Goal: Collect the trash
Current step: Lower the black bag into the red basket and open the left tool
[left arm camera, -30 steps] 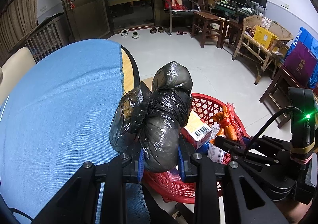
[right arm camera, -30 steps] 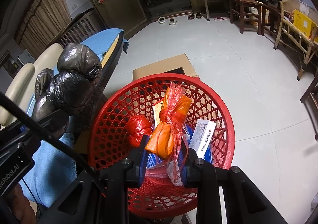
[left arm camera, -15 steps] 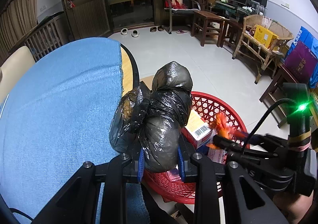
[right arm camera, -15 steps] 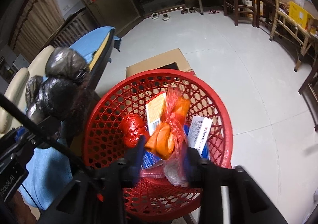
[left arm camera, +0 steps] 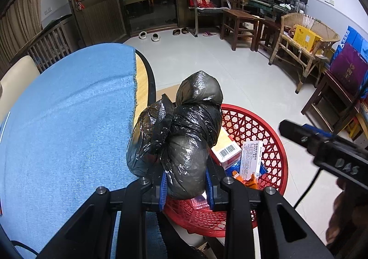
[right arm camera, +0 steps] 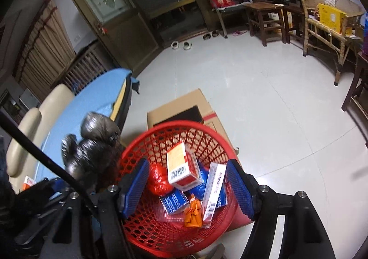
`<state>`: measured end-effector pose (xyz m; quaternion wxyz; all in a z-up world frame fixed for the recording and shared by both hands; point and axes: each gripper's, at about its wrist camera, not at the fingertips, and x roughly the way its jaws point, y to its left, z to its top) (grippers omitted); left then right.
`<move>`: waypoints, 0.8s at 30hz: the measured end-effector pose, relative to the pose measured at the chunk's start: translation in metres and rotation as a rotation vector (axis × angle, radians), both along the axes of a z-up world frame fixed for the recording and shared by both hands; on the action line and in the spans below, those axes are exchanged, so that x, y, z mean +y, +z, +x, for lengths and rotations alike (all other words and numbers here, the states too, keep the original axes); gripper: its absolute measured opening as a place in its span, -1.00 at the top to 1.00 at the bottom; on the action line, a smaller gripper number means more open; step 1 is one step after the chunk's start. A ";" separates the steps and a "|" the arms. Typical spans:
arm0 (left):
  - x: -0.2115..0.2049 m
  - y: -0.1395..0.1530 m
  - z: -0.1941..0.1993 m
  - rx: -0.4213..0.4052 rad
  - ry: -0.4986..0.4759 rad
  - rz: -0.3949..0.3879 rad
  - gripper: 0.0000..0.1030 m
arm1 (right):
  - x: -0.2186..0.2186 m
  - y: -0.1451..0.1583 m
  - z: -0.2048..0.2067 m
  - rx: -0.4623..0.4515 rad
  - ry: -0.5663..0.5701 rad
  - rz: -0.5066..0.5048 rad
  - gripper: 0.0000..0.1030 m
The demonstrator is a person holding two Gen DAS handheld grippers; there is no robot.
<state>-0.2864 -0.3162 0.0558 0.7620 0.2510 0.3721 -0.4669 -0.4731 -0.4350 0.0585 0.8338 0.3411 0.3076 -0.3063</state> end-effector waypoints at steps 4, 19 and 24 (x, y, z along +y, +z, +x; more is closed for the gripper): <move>-0.002 -0.003 -0.005 -0.003 0.000 0.014 0.45 | 0.000 0.008 -0.012 -0.024 -0.008 -0.007 -0.43; -0.003 -0.001 -0.015 -0.019 0.009 0.031 0.45 | 0.003 0.033 -0.030 -0.099 -0.014 -0.034 -0.43; -0.005 -0.007 -0.013 -0.006 0.013 0.039 0.45 | 0.003 0.035 -0.031 -0.103 -0.023 -0.039 -0.43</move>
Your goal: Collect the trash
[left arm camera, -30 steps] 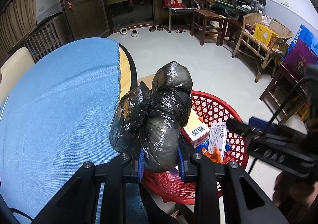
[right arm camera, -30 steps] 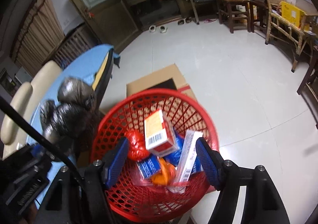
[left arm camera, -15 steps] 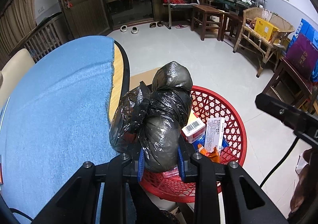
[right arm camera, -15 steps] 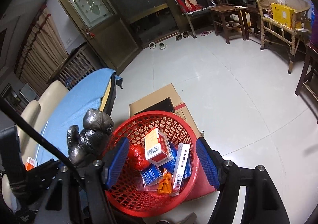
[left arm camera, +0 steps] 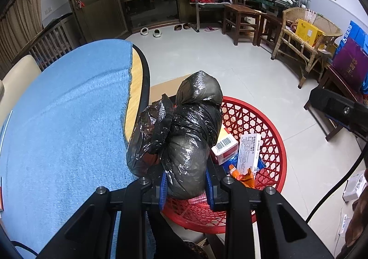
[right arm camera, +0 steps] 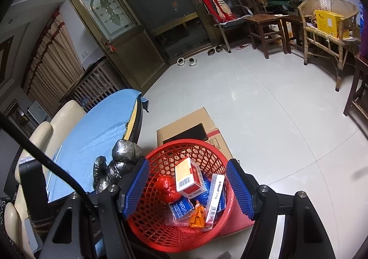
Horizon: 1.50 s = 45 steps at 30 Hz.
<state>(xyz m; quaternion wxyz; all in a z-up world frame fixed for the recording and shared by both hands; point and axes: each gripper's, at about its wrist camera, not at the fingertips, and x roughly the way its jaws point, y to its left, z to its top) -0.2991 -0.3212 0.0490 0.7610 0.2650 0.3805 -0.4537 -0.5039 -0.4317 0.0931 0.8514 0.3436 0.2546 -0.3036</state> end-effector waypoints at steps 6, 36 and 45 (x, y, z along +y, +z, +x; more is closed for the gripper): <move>-0.002 -0.005 0.001 0.006 -0.002 0.008 0.45 | -0.002 0.000 0.000 0.001 -0.001 0.003 -0.43; 0.040 0.053 0.001 -0.096 0.008 -0.164 -0.52 | 0.018 0.022 0.004 0.037 -0.014 -0.063 -0.53; 0.133 0.091 0.012 -0.193 0.093 -0.292 -0.73 | 0.070 -0.008 0.037 0.170 0.091 -0.105 -0.60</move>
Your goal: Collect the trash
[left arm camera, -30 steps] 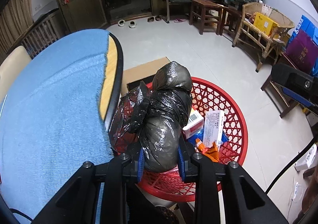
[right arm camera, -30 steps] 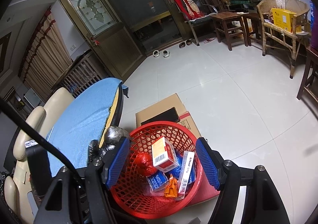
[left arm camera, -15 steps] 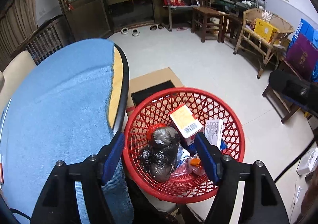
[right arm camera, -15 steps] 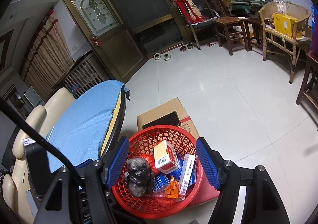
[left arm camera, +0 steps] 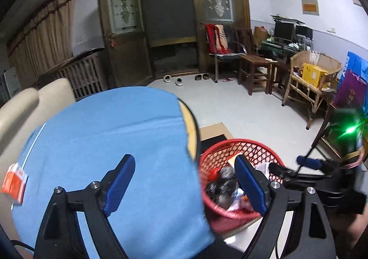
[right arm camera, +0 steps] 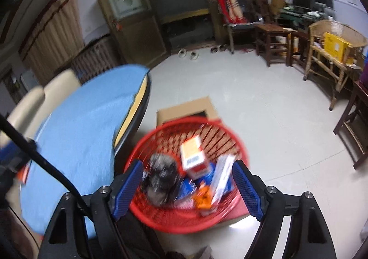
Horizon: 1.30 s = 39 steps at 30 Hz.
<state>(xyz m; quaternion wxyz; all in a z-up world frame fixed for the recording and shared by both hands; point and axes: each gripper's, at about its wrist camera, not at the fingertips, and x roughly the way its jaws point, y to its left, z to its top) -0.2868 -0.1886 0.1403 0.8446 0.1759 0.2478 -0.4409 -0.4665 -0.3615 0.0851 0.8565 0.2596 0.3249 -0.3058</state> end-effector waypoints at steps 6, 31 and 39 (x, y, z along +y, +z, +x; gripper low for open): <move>0.047 -0.012 0.014 0.059 0.085 0.009 -0.74 | 0.037 -0.004 0.021 0.018 0.058 -0.035 -0.60; 0.066 -0.037 0.033 0.164 0.224 0.005 -0.81 | 0.082 0.020 -0.005 0.014 0.003 -0.106 -0.66; 0.064 -0.037 0.031 0.151 0.212 0.017 -0.81 | 0.082 0.021 -0.004 0.017 0.004 -0.105 -0.66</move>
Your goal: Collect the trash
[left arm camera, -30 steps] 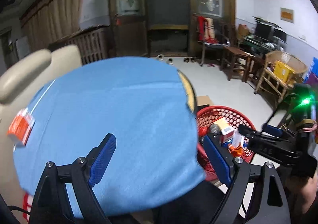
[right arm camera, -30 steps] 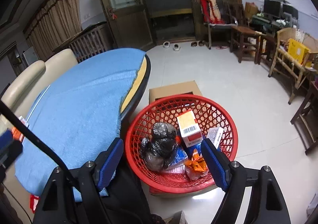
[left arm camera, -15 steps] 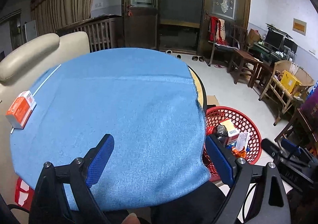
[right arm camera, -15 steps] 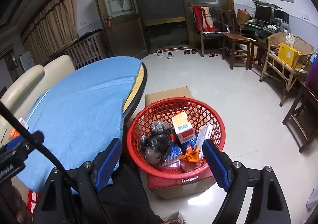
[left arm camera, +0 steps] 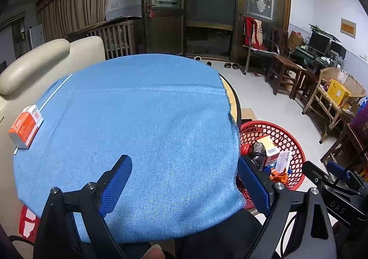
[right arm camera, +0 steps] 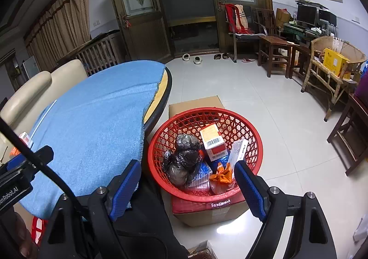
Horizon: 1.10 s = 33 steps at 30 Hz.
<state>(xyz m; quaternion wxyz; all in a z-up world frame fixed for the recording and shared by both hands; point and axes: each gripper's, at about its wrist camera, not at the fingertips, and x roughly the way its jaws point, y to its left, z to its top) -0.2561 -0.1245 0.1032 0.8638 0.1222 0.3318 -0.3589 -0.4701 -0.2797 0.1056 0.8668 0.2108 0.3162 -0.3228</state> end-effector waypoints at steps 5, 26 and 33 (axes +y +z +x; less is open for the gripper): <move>0.000 -0.001 -0.001 0.004 -0.009 0.000 -0.81 | 0.001 0.000 0.001 0.002 0.001 0.001 -0.66; 0.000 0.002 -0.005 0.000 -0.025 0.001 -0.81 | 0.001 -0.001 0.002 0.008 0.003 -0.008 -0.66; -0.002 0.001 -0.010 -0.009 -0.057 0.000 -0.81 | -0.001 -0.002 0.002 0.014 0.006 -0.007 -0.66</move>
